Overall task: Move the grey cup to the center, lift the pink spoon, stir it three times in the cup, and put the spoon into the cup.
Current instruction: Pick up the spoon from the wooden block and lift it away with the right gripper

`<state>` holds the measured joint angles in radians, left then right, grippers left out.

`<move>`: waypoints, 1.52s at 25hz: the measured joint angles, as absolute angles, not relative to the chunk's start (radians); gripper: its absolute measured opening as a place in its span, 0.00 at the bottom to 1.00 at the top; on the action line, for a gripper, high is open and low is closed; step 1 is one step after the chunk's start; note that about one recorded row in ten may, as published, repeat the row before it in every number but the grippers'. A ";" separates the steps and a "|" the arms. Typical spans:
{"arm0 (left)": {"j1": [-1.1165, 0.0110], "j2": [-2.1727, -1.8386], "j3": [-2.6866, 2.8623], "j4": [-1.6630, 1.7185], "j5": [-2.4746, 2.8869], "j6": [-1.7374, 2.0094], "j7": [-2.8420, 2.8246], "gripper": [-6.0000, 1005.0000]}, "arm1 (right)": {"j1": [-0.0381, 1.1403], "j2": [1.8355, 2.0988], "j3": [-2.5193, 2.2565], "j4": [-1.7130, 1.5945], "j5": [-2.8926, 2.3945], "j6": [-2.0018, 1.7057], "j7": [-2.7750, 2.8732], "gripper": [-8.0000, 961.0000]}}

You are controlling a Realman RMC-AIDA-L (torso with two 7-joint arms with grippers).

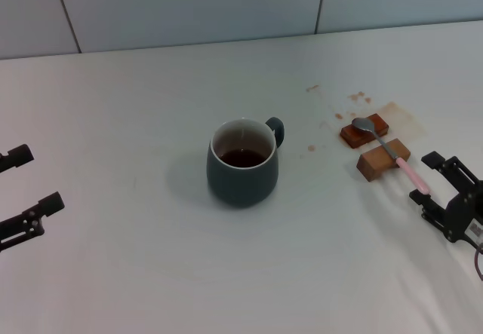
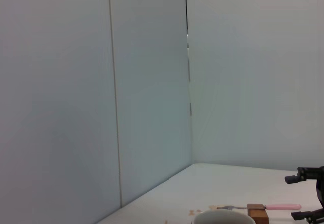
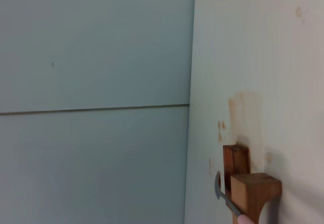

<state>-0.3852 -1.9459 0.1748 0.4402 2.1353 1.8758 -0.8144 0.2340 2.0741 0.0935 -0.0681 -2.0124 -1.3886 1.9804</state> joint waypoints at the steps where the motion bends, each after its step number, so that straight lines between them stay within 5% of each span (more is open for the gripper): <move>1: -0.384 -1.947 0.175 0.440 2.133 1.876 -0.814 0.81 | 0.237 2.074 0.094 -0.068 -2.013 -1.386 1.980 0.85; 38: -0.391 -1.947 0.175 0.440 2.083 1.876 -0.815 0.81 | 0.288 2.072 0.092 -0.072 -2.030 -1.330 2.007 0.85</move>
